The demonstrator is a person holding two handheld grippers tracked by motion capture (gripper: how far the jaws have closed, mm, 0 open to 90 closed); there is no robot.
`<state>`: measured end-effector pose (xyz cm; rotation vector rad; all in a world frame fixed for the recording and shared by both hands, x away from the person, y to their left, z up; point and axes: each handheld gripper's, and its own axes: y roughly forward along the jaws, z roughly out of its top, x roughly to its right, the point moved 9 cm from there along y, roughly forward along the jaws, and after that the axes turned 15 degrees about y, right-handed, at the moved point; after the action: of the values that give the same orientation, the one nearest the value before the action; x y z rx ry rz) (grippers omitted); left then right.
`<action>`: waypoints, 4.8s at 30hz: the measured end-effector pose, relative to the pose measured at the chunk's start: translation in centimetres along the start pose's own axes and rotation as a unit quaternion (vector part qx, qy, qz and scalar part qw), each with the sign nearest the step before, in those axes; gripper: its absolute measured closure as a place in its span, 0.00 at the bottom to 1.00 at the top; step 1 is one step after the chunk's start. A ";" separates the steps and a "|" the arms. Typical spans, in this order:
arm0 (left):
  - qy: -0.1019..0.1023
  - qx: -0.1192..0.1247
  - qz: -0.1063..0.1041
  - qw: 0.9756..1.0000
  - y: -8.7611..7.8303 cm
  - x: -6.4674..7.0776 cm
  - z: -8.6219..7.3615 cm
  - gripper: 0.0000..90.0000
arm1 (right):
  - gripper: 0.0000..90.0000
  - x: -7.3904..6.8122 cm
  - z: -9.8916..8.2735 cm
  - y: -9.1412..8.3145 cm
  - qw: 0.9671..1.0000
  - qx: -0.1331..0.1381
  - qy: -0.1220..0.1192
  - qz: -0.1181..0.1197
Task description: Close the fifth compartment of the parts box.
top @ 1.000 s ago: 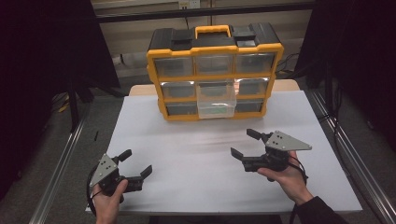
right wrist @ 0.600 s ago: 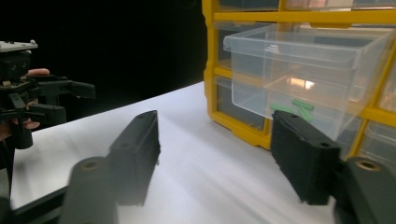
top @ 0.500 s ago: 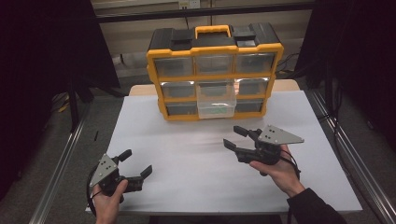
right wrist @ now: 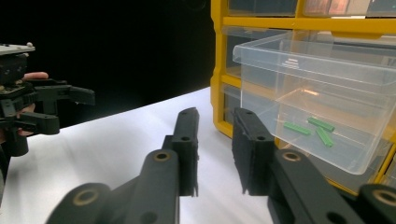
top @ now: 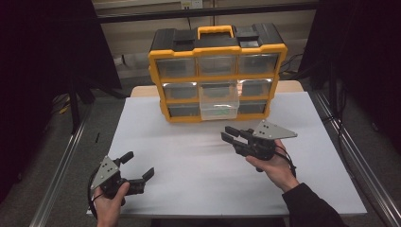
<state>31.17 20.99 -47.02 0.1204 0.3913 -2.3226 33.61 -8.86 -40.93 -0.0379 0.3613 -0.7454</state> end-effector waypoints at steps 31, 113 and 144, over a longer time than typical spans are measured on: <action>-0.001 0.002 -0.002 1.000 0.0 0.1 0.0 0.03 | 1.00 3.5 0.4 4.3 0.999 -0.006 -0.002 -0.036; 0.000 0.004 -0.004 1.000 0.1 0.1 0.1 0.03 | 1.00 7.2 2.7 8.7 0.994 0.012 -0.014 -0.104; -0.003 0.008 -0.003 1.000 0.1 0.1 0.2 0.03 | 1.00 8.7 3.1 10.0 0.991 0.018 -0.018 -0.128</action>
<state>31.17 20.81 -46.90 0.1207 0.3696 -2.3315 47.07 -7.56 -42.35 -0.0651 0.3107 -1.0032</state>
